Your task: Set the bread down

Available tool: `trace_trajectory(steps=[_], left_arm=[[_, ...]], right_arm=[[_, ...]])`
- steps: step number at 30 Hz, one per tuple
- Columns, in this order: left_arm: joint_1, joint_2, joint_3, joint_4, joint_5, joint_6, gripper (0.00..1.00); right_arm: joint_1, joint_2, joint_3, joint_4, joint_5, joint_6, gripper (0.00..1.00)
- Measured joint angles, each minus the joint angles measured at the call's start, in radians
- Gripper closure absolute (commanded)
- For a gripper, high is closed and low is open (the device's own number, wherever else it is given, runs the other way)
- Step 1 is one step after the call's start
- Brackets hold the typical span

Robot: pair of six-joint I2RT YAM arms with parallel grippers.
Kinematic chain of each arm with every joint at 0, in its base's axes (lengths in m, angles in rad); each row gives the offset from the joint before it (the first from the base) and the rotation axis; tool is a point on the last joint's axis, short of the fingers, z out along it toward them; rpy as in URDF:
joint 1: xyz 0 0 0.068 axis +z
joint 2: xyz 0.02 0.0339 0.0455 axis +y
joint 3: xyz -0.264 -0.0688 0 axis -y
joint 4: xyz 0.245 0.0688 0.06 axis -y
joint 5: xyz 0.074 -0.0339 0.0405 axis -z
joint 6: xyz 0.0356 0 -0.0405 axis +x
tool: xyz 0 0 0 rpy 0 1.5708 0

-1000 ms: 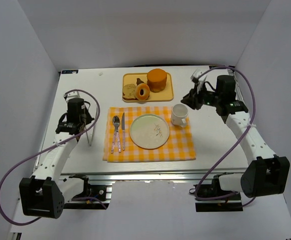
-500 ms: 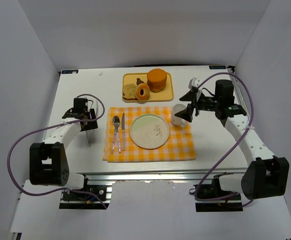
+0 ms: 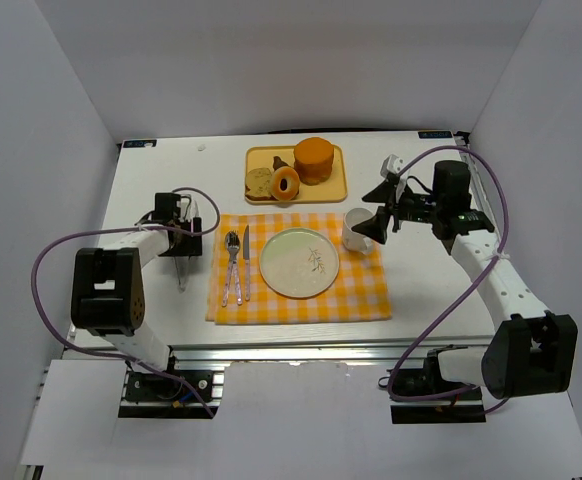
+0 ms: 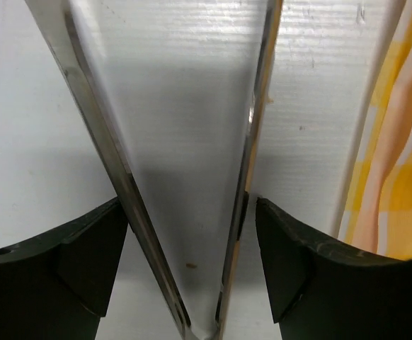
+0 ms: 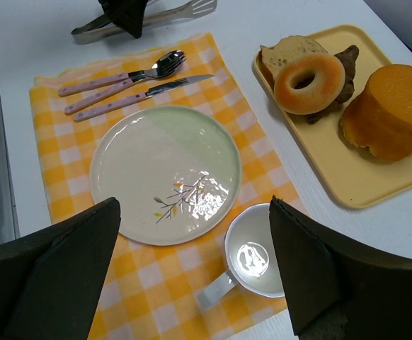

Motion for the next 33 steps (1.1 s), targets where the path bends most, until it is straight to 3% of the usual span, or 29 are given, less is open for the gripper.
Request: trace_trajectory(steps=[5,9,15,21,25,33], left_arm=[[0.047,0.017,0.003,0.04,0.049,-0.003,0.23],[0.079,0.02,-0.008,0.075,0.079,-0.019,0.36],[0.088,0.016,-0.035,0.144,0.1,-0.043,0.74],[0.099,-0.019,-0.069,0.157,0.15,-0.087,0.95],[0.1,-0.071,-0.067,0.128,0.2,-0.142,0.89],[0.024,-0.249,-0.011,0.188,0.322,-0.351,0.6]], right_arm=[[-0.011,0.0,-0.003,0.013,0.0,0.015,0.11],[-0.019,0.0,-0.012,0.023,0.0,0.027,0.11],[-0.029,0.0,-0.012,0.028,0.0,0.032,0.11],[-0.035,0.0,-0.013,0.029,0.0,0.033,0.11],[-0.041,0.0,-0.017,0.03,0.0,0.033,0.11],[-0.042,-0.006,-0.017,0.03,-0.001,0.034,0.1]])
